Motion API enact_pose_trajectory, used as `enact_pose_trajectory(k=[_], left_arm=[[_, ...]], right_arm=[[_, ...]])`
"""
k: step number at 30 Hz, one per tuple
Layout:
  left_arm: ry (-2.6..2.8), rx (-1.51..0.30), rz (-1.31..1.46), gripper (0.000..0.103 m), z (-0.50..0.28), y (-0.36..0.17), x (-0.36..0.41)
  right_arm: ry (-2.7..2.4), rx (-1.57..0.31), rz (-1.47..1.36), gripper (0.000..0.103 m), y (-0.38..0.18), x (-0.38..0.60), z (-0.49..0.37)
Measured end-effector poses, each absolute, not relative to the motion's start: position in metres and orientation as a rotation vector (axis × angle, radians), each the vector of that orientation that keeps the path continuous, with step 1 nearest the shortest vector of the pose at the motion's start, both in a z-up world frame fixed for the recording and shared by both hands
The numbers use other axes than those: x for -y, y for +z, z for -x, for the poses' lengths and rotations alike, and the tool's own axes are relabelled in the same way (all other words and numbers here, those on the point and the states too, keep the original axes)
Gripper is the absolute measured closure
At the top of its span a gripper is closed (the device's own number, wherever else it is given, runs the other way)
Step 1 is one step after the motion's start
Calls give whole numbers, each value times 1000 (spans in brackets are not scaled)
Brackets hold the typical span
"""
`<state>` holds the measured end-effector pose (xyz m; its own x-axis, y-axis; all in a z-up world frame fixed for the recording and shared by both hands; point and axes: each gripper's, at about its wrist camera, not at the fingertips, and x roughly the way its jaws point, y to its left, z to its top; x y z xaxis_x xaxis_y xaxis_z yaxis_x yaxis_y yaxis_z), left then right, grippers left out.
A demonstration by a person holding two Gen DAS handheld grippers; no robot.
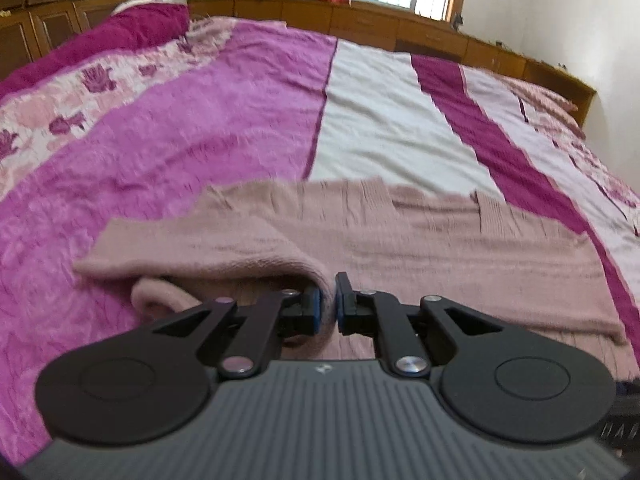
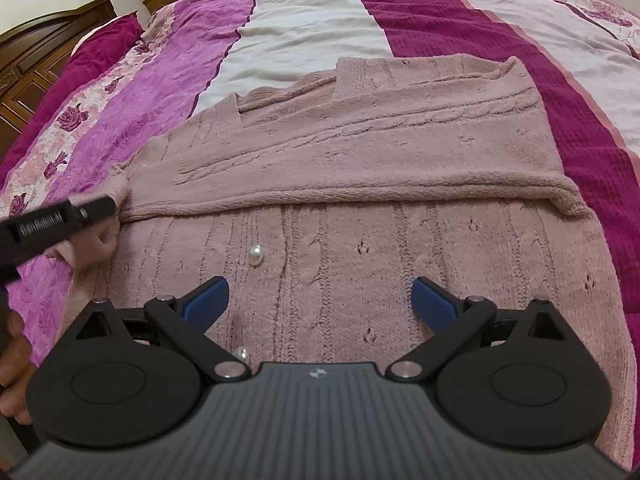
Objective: Fold small clothes
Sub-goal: 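Lay the held sleeve across the cardigan body and open the left tool, then grasp the cardigan side edge beside the folded sleeve with the right tool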
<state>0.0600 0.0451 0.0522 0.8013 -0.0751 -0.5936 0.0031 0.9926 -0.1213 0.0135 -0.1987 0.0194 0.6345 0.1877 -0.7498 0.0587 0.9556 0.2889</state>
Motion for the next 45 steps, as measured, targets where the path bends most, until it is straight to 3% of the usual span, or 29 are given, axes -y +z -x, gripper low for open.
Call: enact_pose_trajectory(k=[2,4,8,10,11,30,36,39,43,45], left_arm=[[-44,-685,94,90,-57,46,-44],[-35,-732,77,76,-55,41,-47],[-67,-762,76,64,-42,41,-55],[-73,-771,65,49,-35,44,-57],[-72,-771,54,48,-31,45,-58],[157,-781,26,47,-9,43,-113],[182,-781,38,47,-21,39,-122],[177,-784,43,47,-30,36,-124],[157,-763,57,47,-41,35,-124],[150,-755,63,47,-46,34,-123]], right_arm=[[76,-884,-300,2,19,199,-13],[76,-883,-302,2,19,199,-13],[78,-884,-300,2,20,197,-13],[86,-887,-299,2,21,194,-14],[95,-886,-299,2,23,191,-15],[424,-919,-423,3,44,113,-70],[491,-984,-377,13,37,74,-101],[493,-1002,-295,24,29,56,-111],[538,-987,-223,78,32,44,-115],[552,-956,-192,85,42,40,-116]])
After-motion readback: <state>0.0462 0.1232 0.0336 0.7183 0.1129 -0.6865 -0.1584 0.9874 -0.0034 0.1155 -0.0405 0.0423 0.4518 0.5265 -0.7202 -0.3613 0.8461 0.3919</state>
